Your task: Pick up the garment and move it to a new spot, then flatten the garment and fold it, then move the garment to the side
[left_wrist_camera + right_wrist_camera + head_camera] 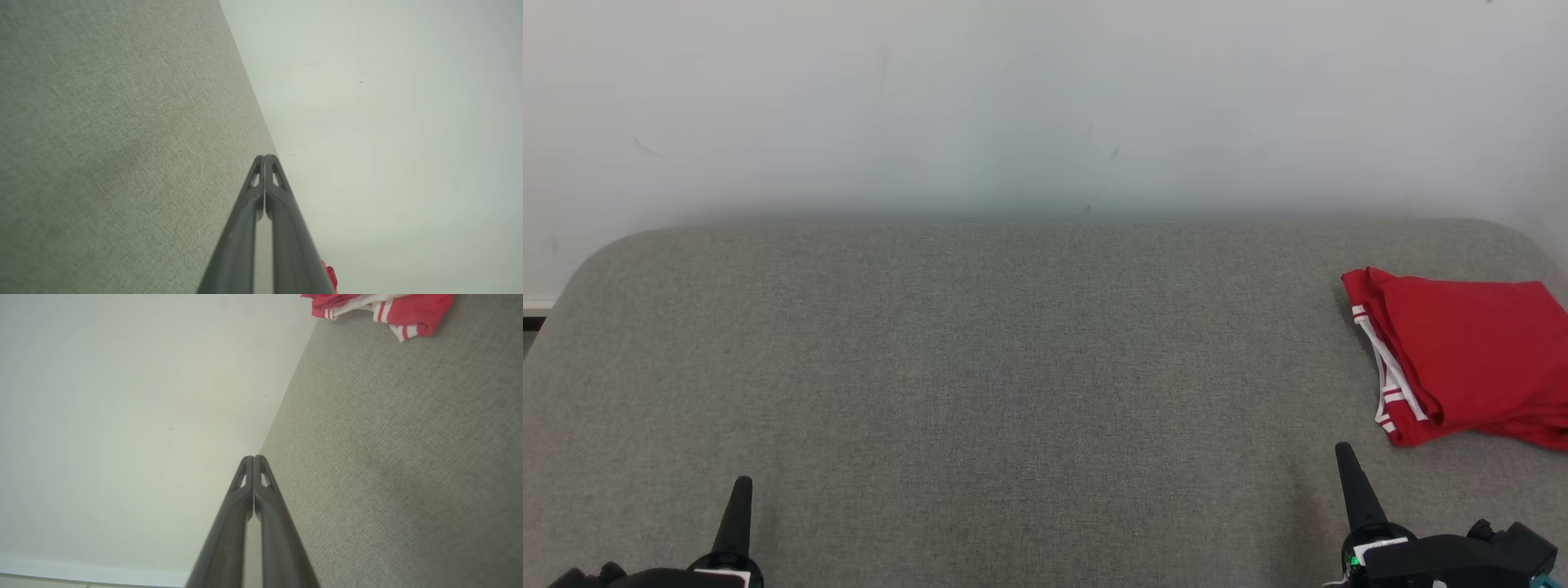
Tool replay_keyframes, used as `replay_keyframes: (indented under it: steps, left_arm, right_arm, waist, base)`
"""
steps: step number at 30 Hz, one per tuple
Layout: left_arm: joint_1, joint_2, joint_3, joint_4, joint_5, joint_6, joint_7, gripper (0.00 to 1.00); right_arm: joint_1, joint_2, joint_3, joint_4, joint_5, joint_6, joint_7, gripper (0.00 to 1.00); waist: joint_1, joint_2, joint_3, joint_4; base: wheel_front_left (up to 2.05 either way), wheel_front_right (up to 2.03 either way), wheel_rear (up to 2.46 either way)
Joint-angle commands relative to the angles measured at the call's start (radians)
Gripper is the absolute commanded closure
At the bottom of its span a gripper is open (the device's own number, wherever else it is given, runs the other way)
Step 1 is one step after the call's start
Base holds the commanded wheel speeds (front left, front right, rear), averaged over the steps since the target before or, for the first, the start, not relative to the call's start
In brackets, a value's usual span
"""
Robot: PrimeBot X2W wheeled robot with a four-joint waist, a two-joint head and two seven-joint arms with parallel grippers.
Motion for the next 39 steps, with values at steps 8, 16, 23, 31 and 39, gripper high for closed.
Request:
replay_keyframes:
  steps: [8,16,23,31,39]
  left_arm:
    - [-0.033,-0.004,0.011,-0.003,-0.079,-0.007,0.028,1.00]
    - [-0.039,-0.007,0.018,-0.002,-0.138,-0.008,0.052,1.00]
    - [-0.048,-0.009,0.024,-0.001,-0.187,-0.009,0.070,1.00]
    - [-0.053,-0.011,0.030,0.000,-0.238,-0.007,0.090,1.00]
    - [-0.064,-0.013,0.035,0.001,-0.293,-0.007,0.112,1.00]
  right_arm:
    - [-0.019,-0.002,-0.005,-0.015,0.088,-0.001,0.004,1.00]
    - [-0.021,-0.002,-0.006,-0.020,0.157,-0.002,0.007,1.00]
    - [-0.023,-0.002,-0.008,-0.023,0.214,-0.002,0.010,1.00]
    - [-0.025,-0.002,-0.009,-0.027,0.274,-0.002,0.013,1.00]
    - [-0.028,-0.002,-0.011,-0.030,0.339,-0.002,0.012,1.00]
  waist:
    - [-0.0001,-0.0001,0.003,0.000]
    - [-0.0001,-0.0001,0.006,0.000]
    - [-0.0001,-0.0001,0.008,0.000]
    - [-0.0001,-0.0001,0.011,0.000]
    - [-0.0001,-0.0001,0.014,0.000]
  base:
    - [0.00,0.00,0.00]
    - [0.00,0.00,0.00]
    - [0.00,0.00,0.00]
    - [0.00,0.00,0.00]
    - [0.00,0.00,0.00]
